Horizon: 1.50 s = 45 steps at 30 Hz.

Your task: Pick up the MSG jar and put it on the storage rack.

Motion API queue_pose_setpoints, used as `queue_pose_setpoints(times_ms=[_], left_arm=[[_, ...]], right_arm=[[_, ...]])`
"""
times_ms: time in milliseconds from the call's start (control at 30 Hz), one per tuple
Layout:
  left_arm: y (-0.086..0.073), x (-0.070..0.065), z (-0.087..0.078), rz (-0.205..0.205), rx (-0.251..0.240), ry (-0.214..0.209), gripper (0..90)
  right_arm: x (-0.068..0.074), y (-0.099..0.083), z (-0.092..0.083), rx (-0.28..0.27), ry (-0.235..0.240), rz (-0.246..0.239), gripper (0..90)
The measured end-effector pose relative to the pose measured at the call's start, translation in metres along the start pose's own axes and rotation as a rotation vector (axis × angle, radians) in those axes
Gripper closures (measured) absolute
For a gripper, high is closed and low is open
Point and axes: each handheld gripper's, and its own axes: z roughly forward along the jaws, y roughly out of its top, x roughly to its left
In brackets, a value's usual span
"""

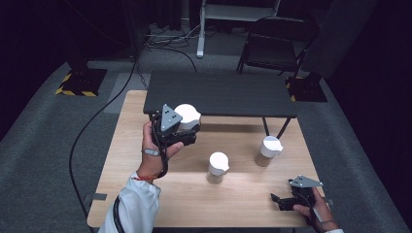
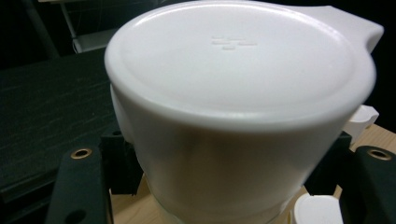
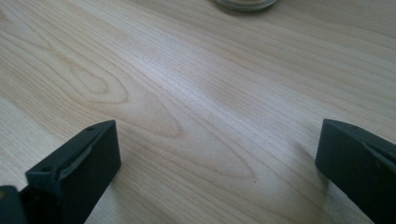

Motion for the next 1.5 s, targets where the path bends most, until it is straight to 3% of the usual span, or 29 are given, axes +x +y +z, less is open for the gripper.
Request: queue_pose_setpoints(times_ms=[400, 733, 1200, 1500], left_arm=[[0.021, 0.004, -0.002, 0.002, -0.041, 0.004, 29.9], [0.033, 0.009, 0.007, -0.009, -0.060, 0.014, 29.9], [0.047, 0.021, 0.021, -0.035, -0.068, 0.047, 29.9], [0.064, 0.026, 0.038, -0.037, -0.046, 0.079, 29.9]], right_arm=[[0.000, 0.000, 0.000, 0.000, 0.000, 0.000, 0.0], [0.000, 0.000, 0.000, 0.000, 0.000, 0.000, 0.0], [0.000, 0.000, 0.000, 0.000, 0.001, -0.001, 0.0], [0.000, 0.000, 0.000, 0.000, 0.001, 0.000, 0.0]])
